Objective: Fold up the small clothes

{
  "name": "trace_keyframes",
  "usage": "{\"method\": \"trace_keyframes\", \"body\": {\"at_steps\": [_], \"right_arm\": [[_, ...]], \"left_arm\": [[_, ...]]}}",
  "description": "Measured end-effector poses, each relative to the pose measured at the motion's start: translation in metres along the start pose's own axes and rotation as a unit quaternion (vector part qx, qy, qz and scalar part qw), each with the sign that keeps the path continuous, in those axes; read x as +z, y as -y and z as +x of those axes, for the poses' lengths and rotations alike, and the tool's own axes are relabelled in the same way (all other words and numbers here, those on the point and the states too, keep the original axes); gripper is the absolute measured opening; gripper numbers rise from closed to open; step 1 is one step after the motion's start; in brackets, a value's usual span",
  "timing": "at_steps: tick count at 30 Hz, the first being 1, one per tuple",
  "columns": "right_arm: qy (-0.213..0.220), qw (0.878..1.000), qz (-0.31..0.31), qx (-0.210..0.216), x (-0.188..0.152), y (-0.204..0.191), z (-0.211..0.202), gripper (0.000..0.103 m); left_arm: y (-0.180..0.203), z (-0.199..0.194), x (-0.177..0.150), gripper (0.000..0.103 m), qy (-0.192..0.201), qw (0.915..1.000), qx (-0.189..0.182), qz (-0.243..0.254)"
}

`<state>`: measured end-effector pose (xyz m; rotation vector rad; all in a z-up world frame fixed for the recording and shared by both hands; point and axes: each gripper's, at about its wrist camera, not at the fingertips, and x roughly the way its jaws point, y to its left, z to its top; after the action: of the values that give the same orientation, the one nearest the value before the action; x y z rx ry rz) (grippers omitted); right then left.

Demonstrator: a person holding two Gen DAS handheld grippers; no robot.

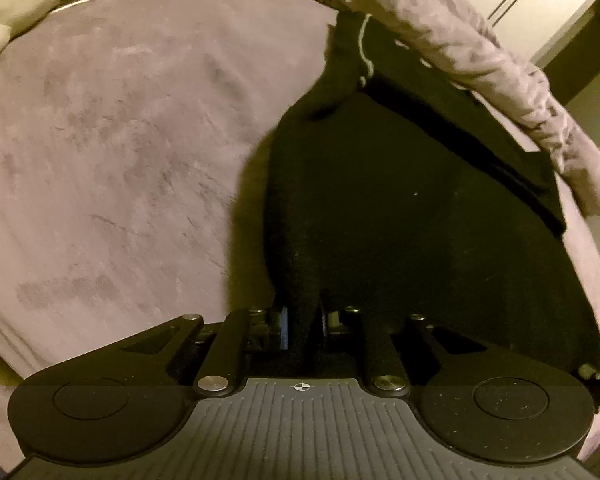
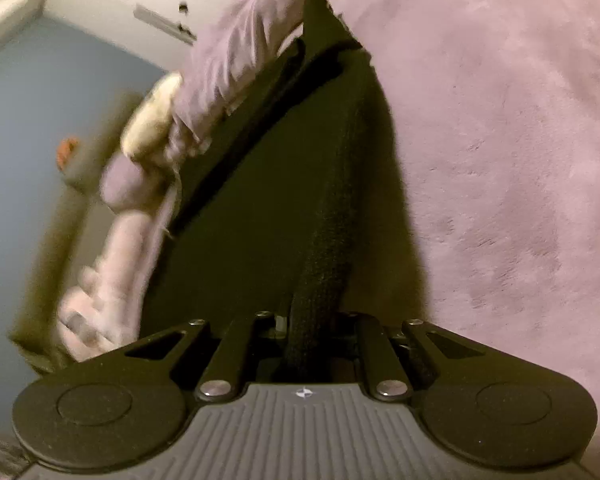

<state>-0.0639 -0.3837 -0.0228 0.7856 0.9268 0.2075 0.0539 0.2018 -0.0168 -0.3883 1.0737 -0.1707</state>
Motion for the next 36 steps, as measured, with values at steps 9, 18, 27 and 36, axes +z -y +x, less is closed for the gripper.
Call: {"method": "trace_keyframes", "body": {"at_steps": [9, 18, 27, 36], "right_arm": [[-0.04, 0.999, -0.006, -0.024, -0.01, 0.003, 0.011, 0.017], [-0.036, 0.999, -0.019, -0.022, -0.009, -0.01, 0.008, 0.012], [0.022, 0.997, 0.004, 0.069, 0.018, -0.039, -0.006, 0.011], [0.089, 0.993, -0.018, 0.075, 0.084, -0.067, 0.015, 0.011]], "left_arm": [[-0.001, 0.005, -0.012, 0.051, -0.027, 0.9992, -0.019, 0.023], [0.02, 0.006, -0.017, 0.019, -0.057, 0.9947, -0.043, 0.074], [0.051, -0.024, 0.029, 0.017, 0.021, 0.9926, -0.116, 0.03], [0.082, -0.011, 0.111, 0.017, 0.093, 0.9865, -0.135, 0.012]]}}
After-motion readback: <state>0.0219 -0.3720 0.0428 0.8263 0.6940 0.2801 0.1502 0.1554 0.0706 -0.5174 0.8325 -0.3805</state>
